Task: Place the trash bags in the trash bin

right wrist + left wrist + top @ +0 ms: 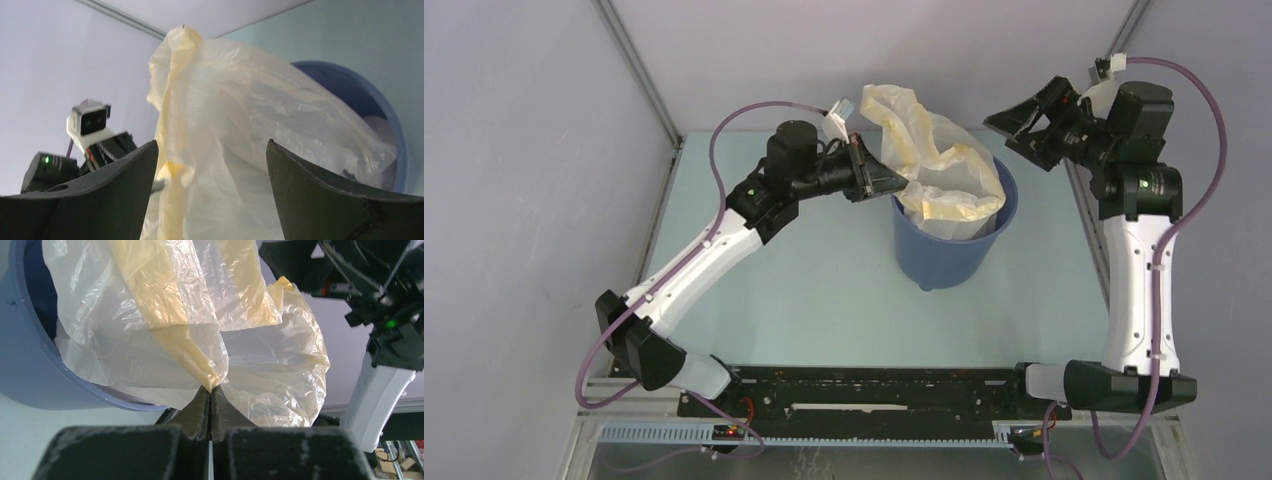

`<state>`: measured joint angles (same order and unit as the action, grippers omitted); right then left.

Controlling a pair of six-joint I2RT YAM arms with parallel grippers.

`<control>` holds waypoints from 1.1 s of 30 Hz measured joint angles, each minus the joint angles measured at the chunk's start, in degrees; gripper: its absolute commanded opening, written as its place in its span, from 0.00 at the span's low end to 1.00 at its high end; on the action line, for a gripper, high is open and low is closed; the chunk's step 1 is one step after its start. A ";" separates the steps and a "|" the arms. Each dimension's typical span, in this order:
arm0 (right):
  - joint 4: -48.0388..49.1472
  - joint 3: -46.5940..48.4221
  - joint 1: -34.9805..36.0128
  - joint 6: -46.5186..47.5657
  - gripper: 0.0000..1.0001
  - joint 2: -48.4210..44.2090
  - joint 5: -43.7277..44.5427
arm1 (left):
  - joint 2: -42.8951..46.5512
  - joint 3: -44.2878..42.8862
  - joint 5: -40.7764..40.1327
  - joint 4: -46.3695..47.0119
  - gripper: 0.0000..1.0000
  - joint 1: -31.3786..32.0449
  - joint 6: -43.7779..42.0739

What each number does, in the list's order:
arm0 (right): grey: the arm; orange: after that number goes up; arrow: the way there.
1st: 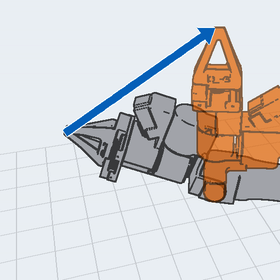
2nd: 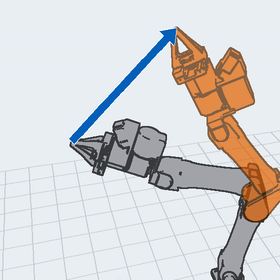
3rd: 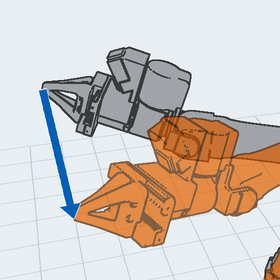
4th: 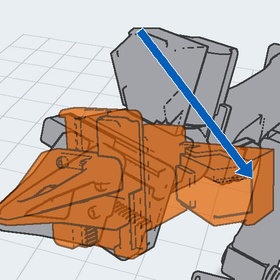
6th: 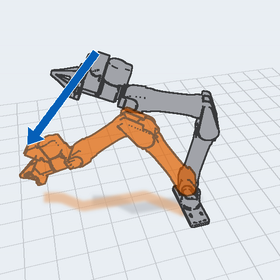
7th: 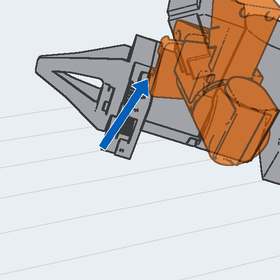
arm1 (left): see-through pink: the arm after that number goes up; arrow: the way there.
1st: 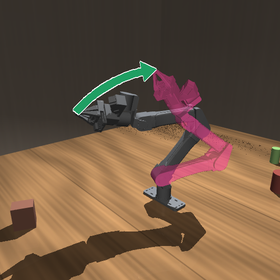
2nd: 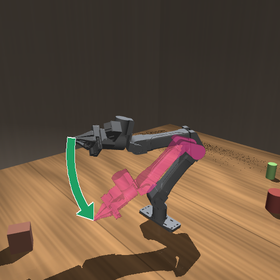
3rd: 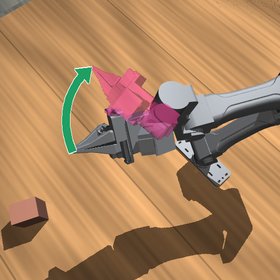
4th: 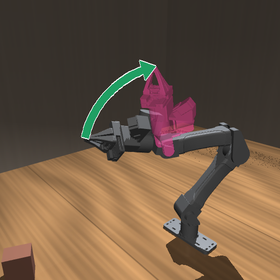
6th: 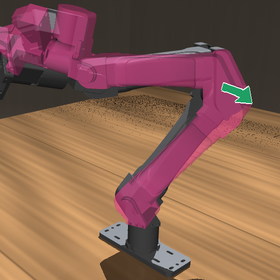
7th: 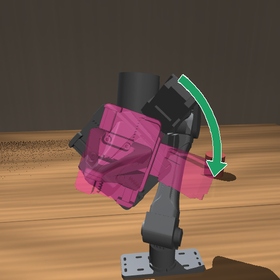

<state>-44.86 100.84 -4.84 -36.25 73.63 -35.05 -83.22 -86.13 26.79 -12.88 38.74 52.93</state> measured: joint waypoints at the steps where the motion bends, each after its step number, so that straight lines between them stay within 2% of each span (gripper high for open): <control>1: 0.96 -0.02 0.11 -0.35 0.86 0.72 0.02 | 0.00 0.00 0.00 -0.22 0.00 0.15 -0.39; 7: 6.10 -0.66 2.16 -3.78 0.82 9.60 0.02 | 0.00 -0.04 -0.07 -2.67 0.00 1.31 -2.47; 10: 6.54 -4.83 4.31 -3.89 0.81 11.50 0.55 | 0.00 -0.28 -0.74 -4.26 0.00 1.66 -3.63; 15: 7.23 -20.13 6.64 -4.94 0.80 6.67 0.55 | 0.00 -0.35 -2.91 -5.29 0.00 1.75 -5.44; 19: 7.58 -23.85 1.95 -7.06 0.80 2.34 -1.09 | 0.15 -0.35 -4.44 -5.25 0.00 1.75 -6.43; 23: 7.93 -21.53 -3.30 -8.07 0.83 -0.74 -1.44 | 0.52 -0.35 -5.57 -4.33 0.00 1.75 -6.71; 26: 4.50 -14.51 -4.94 -7.45 0.86 -0.61 -0.57 | 0.63 -0.35 -5.73 -3.04 0.00 1.75 -6.93; 29: 1.84 -6.08 -4.11 -5.90 0.88 -0.61 -0.55 | 0.74 -0.35 -6.10 -2.14 0.00 1.75 -7.06; 33: 0.59 0.48 -0.33 -2.19 0.88 -2.19 -0.04 | 0.87 -0.35 -6.27 -1.62 0.00 1.75 -7.50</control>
<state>-44.27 101.32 -5.17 -38.44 71.44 -35.09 -82.35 -86.48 20.51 -14.50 40.49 45.43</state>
